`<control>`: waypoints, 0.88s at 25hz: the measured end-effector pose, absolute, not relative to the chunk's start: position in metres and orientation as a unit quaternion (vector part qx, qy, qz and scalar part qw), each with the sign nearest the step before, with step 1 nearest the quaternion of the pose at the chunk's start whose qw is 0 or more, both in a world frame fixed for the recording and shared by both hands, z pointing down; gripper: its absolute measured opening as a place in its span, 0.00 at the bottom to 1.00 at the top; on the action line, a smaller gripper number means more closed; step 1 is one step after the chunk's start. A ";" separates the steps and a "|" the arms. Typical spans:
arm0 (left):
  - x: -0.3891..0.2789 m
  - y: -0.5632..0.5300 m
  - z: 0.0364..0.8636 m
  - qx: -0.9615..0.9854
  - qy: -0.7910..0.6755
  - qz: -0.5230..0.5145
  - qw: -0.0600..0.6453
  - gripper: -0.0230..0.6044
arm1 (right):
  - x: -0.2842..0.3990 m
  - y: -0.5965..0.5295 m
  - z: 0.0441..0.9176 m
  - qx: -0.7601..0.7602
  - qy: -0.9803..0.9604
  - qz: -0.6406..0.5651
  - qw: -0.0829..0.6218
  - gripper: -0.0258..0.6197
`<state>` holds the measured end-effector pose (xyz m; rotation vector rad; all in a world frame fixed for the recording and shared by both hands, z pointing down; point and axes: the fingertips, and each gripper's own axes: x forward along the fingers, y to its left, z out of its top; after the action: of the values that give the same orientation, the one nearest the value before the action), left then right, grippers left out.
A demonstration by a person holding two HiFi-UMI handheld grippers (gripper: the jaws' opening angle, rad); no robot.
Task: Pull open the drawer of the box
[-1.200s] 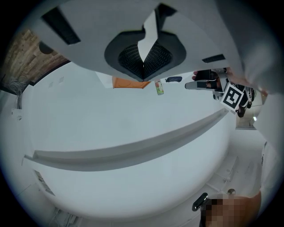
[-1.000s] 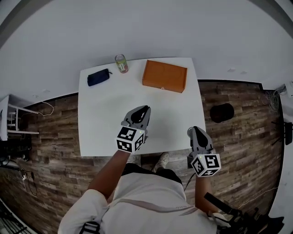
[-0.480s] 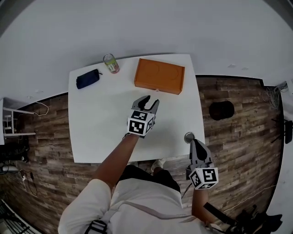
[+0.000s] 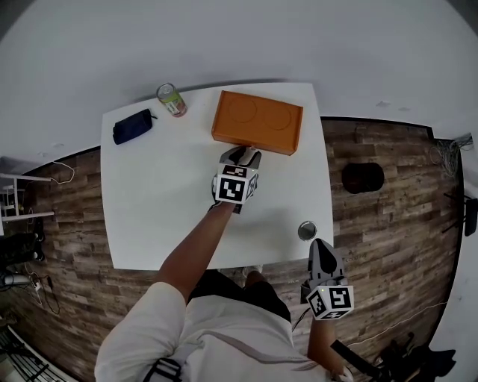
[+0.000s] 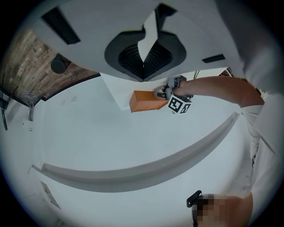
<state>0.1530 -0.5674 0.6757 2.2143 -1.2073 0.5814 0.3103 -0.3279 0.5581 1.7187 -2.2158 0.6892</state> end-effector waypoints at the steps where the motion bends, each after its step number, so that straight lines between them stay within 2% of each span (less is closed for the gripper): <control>1: 0.154 -0.570 0.677 0.822 -0.449 0.217 0.274 0.31 | 0.312 -0.328 0.559 0.592 -0.760 0.239 0.127 0.04; 8: 0.160 -0.573 0.682 0.814 -0.456 0.221 0.285 0.31 | 0.321 -0.325 0.562 0.596 -0.754 0.245 0.127 0.04; 15: 0.156 -0.574 0.684 0.802 -0.471 0.227 0.288 0.21 | 0.322 -0.324 0.568 0.597 -0.751 0.252 0.127 0.04; 22: 0.158 -0.573 0.684 0.799 -0.473 0.222 0.297 0.17 | 0.321 -0.326 0.568 0.595 -0.753 0.253 0.123 0.04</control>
<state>0.1582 -0.5729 0.6840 2.1254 -1.2578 0.5895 0.3210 -0.3260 0.5682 1.7359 -2.1960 0.7383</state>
